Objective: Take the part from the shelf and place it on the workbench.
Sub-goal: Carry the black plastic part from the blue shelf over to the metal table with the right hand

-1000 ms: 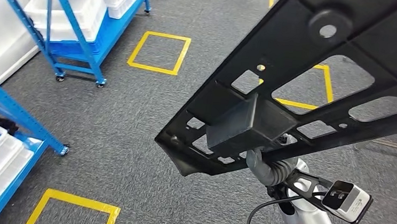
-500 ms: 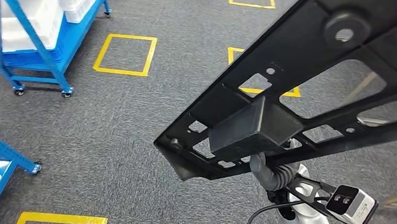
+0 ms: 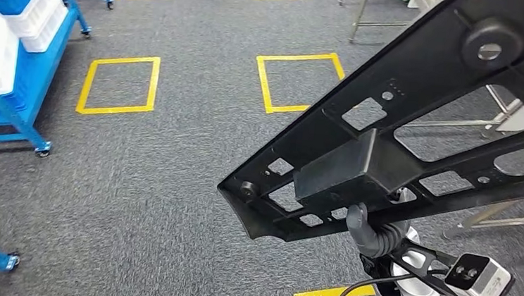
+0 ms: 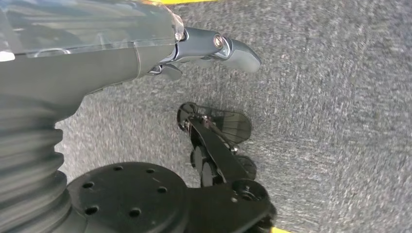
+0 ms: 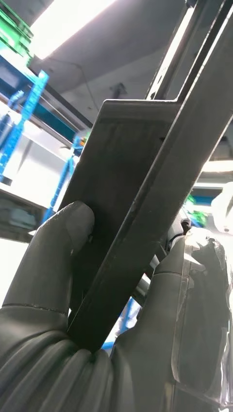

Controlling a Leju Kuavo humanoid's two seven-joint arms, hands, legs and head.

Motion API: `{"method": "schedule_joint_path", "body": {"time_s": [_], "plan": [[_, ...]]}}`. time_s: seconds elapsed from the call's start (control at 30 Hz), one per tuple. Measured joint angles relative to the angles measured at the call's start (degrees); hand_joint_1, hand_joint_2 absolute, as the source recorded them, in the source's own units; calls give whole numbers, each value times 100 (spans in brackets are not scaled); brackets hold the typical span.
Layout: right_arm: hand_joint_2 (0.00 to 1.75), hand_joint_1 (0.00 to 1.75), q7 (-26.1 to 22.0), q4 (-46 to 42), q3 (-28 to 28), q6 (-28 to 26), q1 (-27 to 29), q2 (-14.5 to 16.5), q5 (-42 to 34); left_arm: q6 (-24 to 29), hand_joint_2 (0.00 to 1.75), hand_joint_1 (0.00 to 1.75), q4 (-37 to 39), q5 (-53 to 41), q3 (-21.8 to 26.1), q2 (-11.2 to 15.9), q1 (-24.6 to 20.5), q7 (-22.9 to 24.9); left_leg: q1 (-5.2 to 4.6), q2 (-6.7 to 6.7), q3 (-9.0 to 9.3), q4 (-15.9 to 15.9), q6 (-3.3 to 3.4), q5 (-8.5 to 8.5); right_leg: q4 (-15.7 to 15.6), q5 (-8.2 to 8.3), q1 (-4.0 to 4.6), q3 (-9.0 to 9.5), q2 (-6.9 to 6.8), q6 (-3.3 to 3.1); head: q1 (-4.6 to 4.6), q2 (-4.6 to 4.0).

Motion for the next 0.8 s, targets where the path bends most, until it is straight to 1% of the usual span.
{"method": "schedule_joint_path", "body": {"time_s": [0.03, 0.07, 0.1, 0.13, 0.17, 0.2, 0.23, 0.27, 0.3, 0.33, 0.37, 0.4, 0.43, 0.47, 0.5, 0.53, 0.57, 0.6, 0.63, 0.67, 0.7, 0.73, 0.77, 0.8], "plan": [[175, 175, 0, -31, -29, -7, 42, -1, 23, -5, 175, 0, 0, -13, -13, 2, -3, -4, 8, -36, 134, -320, 6, 218, 10, -5, -4, 6, 84, 10, 0, 0], [175, 175, 0, -61, -54, -19, 75, -1, 49, -9, 175, 0, 0, -25, -25, 5, -3, -8, 24, -164, 310, -726, 20, 425, 25, -13, -11, 6, 162, 27, 1, 0], [175, 175, 0, -87, -74, -37, 100, -1, 79, -12, 175, 0, 1, -34, -35, 9, 0, -13, 42, -320, 467, -1099, 33, 571, 50, -20, -11, -9, 241, 55, 1, 0], [175, 175, -1, -110, -91, -62, 128, -1, 104, -15, 175, 0, 1, -42, -44, 13, 1, -17, 51, -455, 570, -1342, 48, 649, 68, -17, -17, -33, 313, 91, 1, 0], [175, 175, -1, -133, -106, -85, 165, -1, 124, -17, 175, 0, 2, -44, -48, 17, -3, -22, 51, -547, 611, -1446, 68, 653, 76, -9, -28, -61, 381, 133, 0, 0], [175, 175, -1, -156, -124, -105, 208, 0, 140, -18, 175, 0, 2, -44, -52, 22, -11, -31, 39, -530, 618, -1464, 90, 649, 73, 9, -35, -84, 452, 179, 0, 0], [175, 175, -2, -182, -147, -120, 256, 0, 153, -16, 175, 0, 2, -43, -55, 26, -23, -42, 39, -462, 622, -1473, 127, 664, 61, 23, -47, -99, 509, 221, -1, 0], [175, 175, -2, -211, -174, -127, 301, 3, 163, -13, 175, 0, 2, -37, -56, 30, -33, -53, 43, -390, 632, -1497, 167, 681, 83, 8, -46, -119, 464, 253, 0, 0], [175, 175, -2, -234, -199, -131, 330, 5, 174, -10, 175, 0, 1, -26, -57, 35, -37, -67, 52, -313, 641, -1523, 210, 699, 188, -61, -36, -174, 337, 277, 1, 0], [175, 175, -2, -251, -220, -138, 348, 9, 193, -8, 175, 0, 1, -16, -56, 43, -38, -76, 58, -232, 647, -1547, 248, 711, 407, -191, -27, -278, 161, 295, 1, 0], [175, 175, -2, -262, -232, -150, 364, 13, 219, -7, 175, 0, 1, -8, -55, 55, -35, -81, 45, -151, 648, -1552, 271, 712, 742, -369, -23, -437, -38, 308, 2, 0], [175, 175, -2, -266, -238, -168, 379, 13, 246, -7, 175, 0, 2, -2, -54, 69, -28, -84, 33, -69, 644, -1551, 287, 707, 1137, -551, -26, -625, -153, 322, 1, 0], [175, 175, -2, -266, -240, -196, 399, 14, 270, -6, 175, 0, 2, -2, -53, 83, -22, -86, 21, 14, 641, -1550, 292, 702, 1471, -673, -33, -785, -206, 332, 2, 0], [175, 175, -2, -266, -241, -227, 420, 15, 287, -5, 175, 0, 2, -3, -52, 92, -21, -91, 12, 95, 640, -1548, 294, 697, 1647, -699, -40, -866, -231, 336, 2, 0], [175, 175, -2, -266, -242, -262, 435, 15, 293, -7, 175, 0, 2, -4, -52, 98, -25, -99, 5, 170, 642, -1547, 291, 691, 1591, -617, -45, -827, -250, 333, 2, 0], [175, 175, -2, -267, -242, -296, 444, 15, 295, -9, 175, 0, 2, -9, -52, 99, -31, -110, 1, 239, 650, -1546, 285, 683, 1311, -453, -45, -670, -283, 321, 2, 0], [175, 175, -2, -268, -242, -322, 447, 15, 290, -12, 175, 0, 2, -17, -52, 99, -39, -121, -5, 300, 665, -1546, 274, 673, 894, -269, -35, -435, -379, 296, 2, 0], [175, 175, -2, -269, -241, -343, 448, 15, 280, -15, 175, 0, 2, -25, -52, 98, -43, -131, -21, 357, 679, -1544, 254, 658, 500, -143, -4, -219, -498, 265, 2, 0], [175, 175, -2, -273, -239, -358, 452, 15, 262, -17, 175, 0, 2, -33, -52, 97, -44, -139, -34, 406, 691, -1542, 229, 644, 218, -70, 26, -70, -587, 230, 2, 0], [175, 175, -2, -276, -238, -373, 459, 15, 245, -20, 175, 0, 2, -37, -52, 96, -46, -146, -46, 455, 702, -1540, 200, 631, 73, -54, 55, -2, -643, 199, 1, 0], [175, 175, -2, -279, -237, -391, 470, 15, 232, -22, 175, 0, 2, -36, -52, 91, -49, -150, -55, 509, 712, -1544, 169, 622, 48, -69, 77, -7, -616, 173, 1, 0], [175, 175, -2, -282, -234, -410, 479, 15, 223, -24, 175, 0, 1, -33, -51, 87, -56, -152, -58, 564, 728, -1551, 137, 615, 37, -57, 72, -18, -546, 144, 0, 0], [175, 175, -2, -281, -224, -428, 483, 14, 217, -24, 175, 0, 1, -23, -49, 82, -67, -154, -50, 558, 738, -1539, 103, 591, 18, -43, 58, -16, -489, 116, 0, 0], [175, 175, -2, -278, -206, -441, 471, 10, 204, -22, 175, 0, 1, -11, -42, 76, -74, -155, -41, 473, 717, -1466, 72, 525, -5, -25, 41, -9, -430, 82, 0, 0]]}}
